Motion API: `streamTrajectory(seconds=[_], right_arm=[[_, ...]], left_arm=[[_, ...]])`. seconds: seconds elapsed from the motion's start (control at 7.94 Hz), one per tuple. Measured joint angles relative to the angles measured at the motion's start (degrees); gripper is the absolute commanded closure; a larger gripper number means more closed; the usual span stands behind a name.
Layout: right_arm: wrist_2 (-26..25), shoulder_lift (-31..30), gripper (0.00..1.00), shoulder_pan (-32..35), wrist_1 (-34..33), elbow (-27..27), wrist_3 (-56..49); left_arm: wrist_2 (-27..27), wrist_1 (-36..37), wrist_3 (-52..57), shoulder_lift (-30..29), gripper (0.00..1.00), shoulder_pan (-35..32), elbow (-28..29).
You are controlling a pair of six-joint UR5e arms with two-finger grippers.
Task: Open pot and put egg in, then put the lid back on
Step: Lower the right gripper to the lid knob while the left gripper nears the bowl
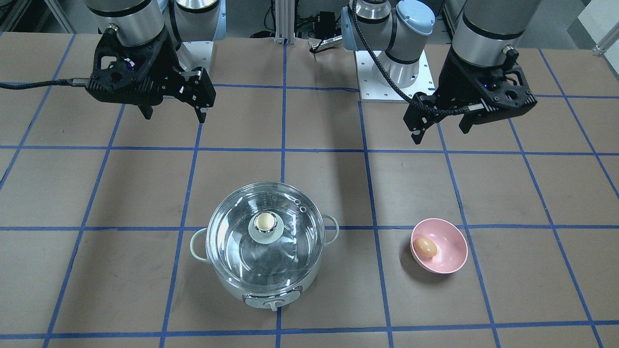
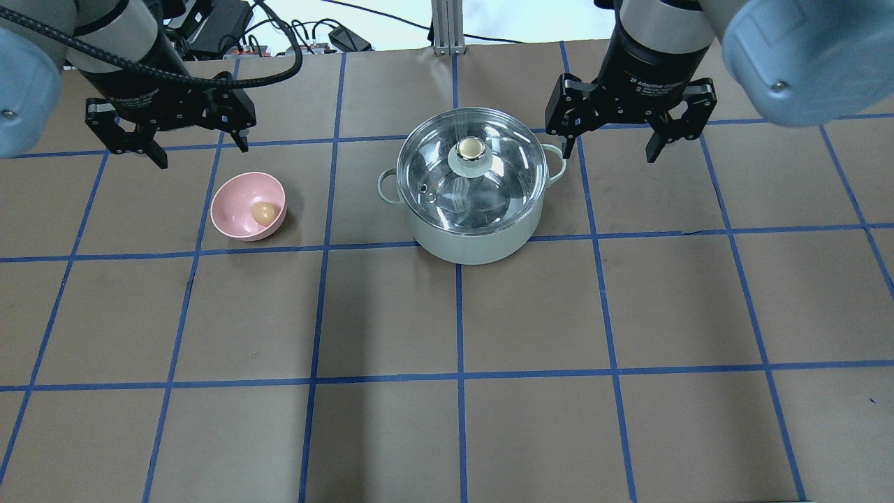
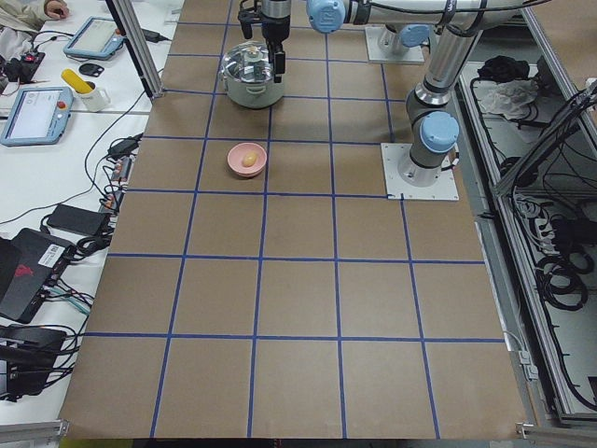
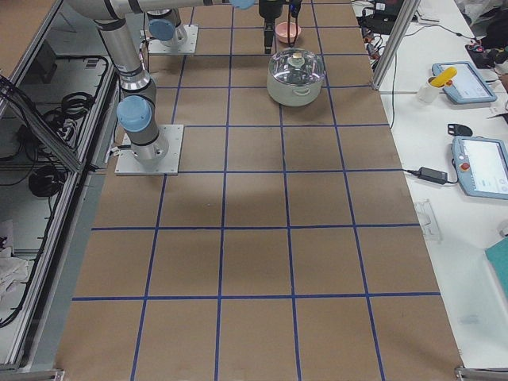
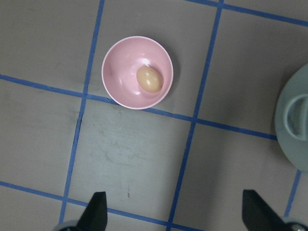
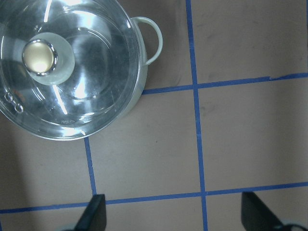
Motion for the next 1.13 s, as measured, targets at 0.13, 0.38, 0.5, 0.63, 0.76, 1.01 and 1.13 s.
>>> streamTrajectory(seconds=[0.13,0.38,0.5,0.63,0.76,1.01,1.13], right_arm=[[0.10,1.72,0.00,0.07,-0.38,-1.86,0.93],[0.91,7.54,0.00,2.23,-3.13,-7.00,5.51],[0.99,10.74,0.00,5.13,-5.94,-8.52,9.05],[0.83,13.92,0.00,7.49,-9.17,-9.16,11.75],[0.70,17.57,0.00,8.83,-12.60,-9.19,13.57],[0.70,22.76,0.00,9.73,-18.43,-8.19,14.72],[0.68,23.99,0.00,9.82,-19.81,-7.61,14.97]], left_arm=[[-0.24,2.26,2.03,-2.22,0.00,2.52,-0.15],[-0.51,11.39,3.28,-9.25,0.00,5.13,-0.35],[-0.59,13.60,3.07,-11.90,0.00,5.63,-0.51],[-0.77,14.58,2.89,-13.45,0.00,5.86,-0.80],[-1.41,15.01,3.02,-14.63,0.00,5.96,-1.21],[-2.31,16.35,3.06,-17.05,0.00,6.16,-1.77],[-2.48,16.92,3.11,-17.62,0.00,6.31,-2.01]])
